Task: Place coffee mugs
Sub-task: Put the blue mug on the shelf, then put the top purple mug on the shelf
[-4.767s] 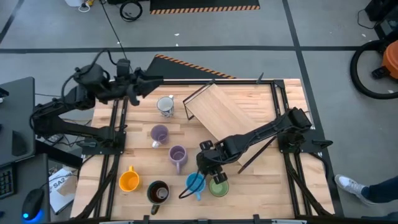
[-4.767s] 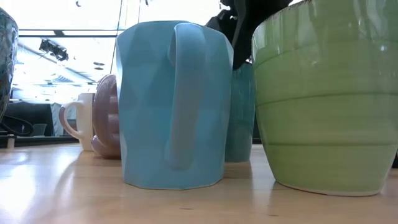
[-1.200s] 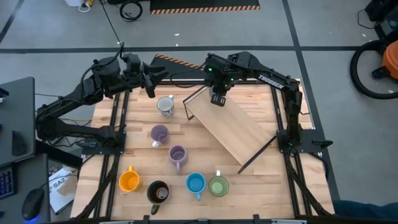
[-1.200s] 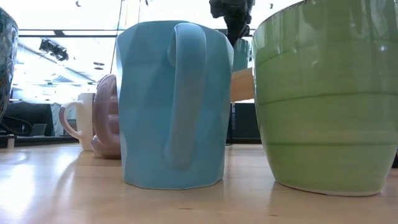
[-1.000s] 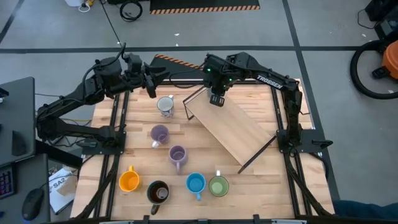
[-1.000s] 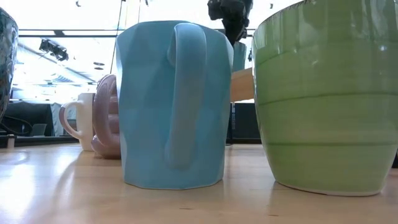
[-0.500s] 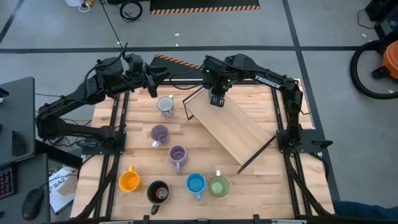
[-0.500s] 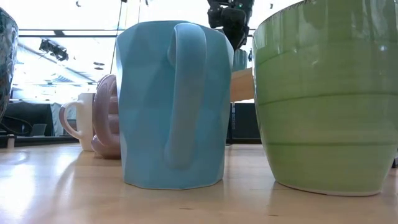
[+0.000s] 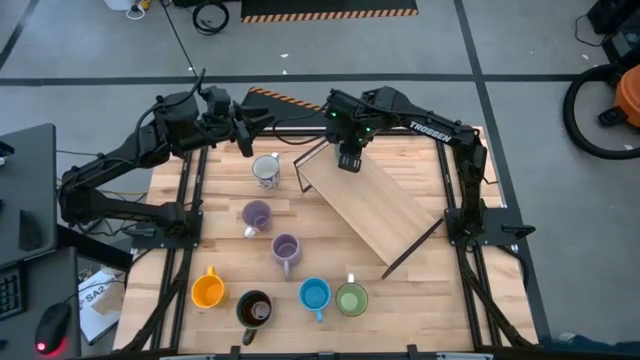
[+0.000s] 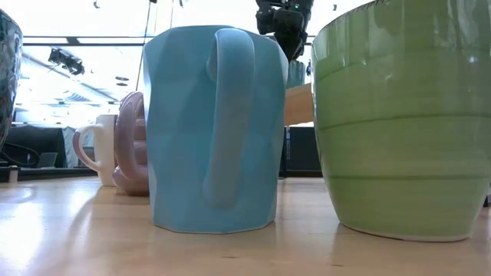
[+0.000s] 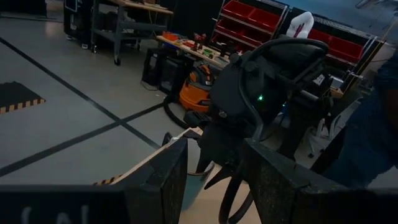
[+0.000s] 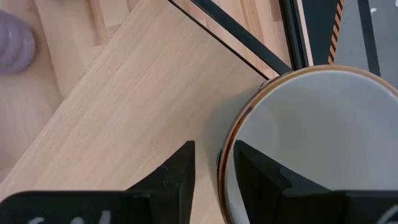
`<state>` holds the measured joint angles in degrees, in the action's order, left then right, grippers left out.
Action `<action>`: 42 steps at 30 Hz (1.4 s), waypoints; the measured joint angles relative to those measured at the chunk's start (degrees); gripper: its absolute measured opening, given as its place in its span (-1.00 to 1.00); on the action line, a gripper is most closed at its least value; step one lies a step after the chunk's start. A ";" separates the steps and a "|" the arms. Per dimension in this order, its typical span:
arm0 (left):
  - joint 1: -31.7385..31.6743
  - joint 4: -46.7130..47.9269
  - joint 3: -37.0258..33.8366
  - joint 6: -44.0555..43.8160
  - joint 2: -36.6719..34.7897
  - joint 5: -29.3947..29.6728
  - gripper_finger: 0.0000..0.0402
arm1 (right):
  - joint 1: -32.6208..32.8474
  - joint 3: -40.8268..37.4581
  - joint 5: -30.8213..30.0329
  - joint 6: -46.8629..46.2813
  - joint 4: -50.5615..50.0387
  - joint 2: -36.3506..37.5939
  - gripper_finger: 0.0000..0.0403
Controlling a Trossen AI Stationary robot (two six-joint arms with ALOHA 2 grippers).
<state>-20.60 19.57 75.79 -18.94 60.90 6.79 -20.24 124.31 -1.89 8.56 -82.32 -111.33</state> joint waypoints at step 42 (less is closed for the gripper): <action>3.18 22.64 -0.06 -7.42 6.14 -3.17 -0.09 | -0.01 0.25 3.16 0.24 3.20 10.10 -0.10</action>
<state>-17.42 42.22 75.73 -26.36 67.04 3.61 -20.25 124.55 1.27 8.80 -79.12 -101.22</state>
